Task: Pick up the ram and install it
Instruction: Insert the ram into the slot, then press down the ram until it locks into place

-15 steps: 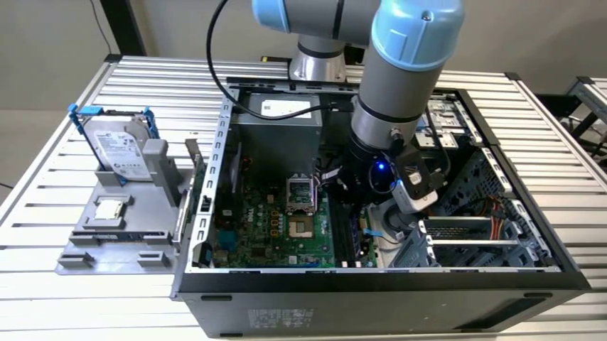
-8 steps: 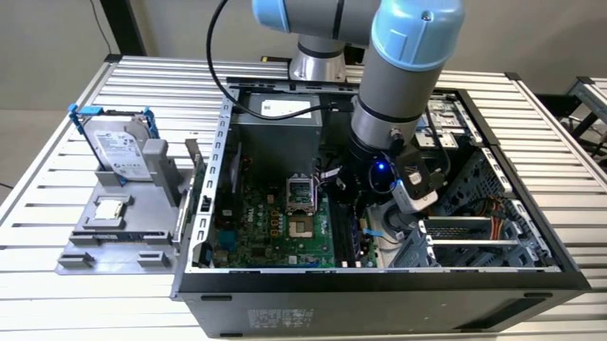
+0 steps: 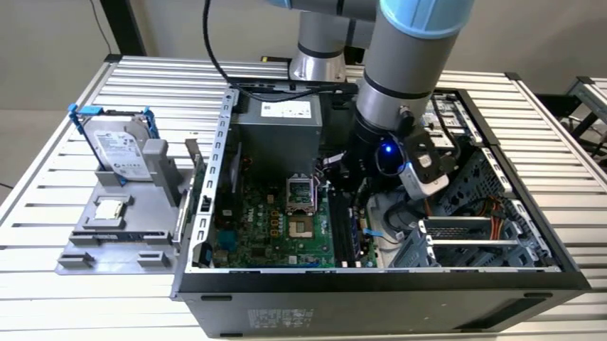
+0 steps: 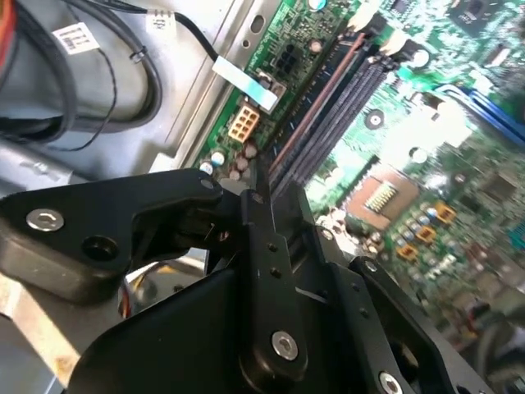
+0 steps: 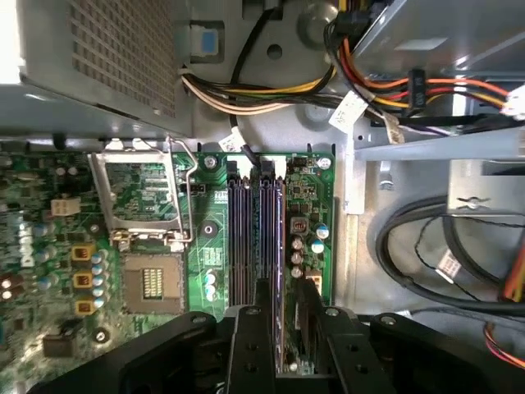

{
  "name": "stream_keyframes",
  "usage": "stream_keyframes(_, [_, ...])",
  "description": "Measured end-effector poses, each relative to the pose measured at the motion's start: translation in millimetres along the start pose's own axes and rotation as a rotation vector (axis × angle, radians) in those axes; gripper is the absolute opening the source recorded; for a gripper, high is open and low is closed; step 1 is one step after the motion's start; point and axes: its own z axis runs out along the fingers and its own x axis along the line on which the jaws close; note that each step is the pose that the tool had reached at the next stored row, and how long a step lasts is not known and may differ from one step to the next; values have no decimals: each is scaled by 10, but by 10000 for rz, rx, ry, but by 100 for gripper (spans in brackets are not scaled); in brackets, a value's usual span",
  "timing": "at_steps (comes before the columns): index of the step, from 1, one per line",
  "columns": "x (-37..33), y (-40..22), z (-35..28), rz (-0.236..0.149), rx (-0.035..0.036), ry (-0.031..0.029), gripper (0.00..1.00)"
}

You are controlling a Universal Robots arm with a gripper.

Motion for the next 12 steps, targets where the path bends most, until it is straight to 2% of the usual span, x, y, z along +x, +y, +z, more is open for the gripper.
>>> stream_keyframes(1, [0,-2,-43,0,1,0,100])
stream_keyframes(6, [0,-1,-48,-1,37,-1,100])
stream_keyframes(7, [0,-1,-49,-1,49,0,0])
stream_keyframes(12, [0,-1,-49,-1,94,-2,0])
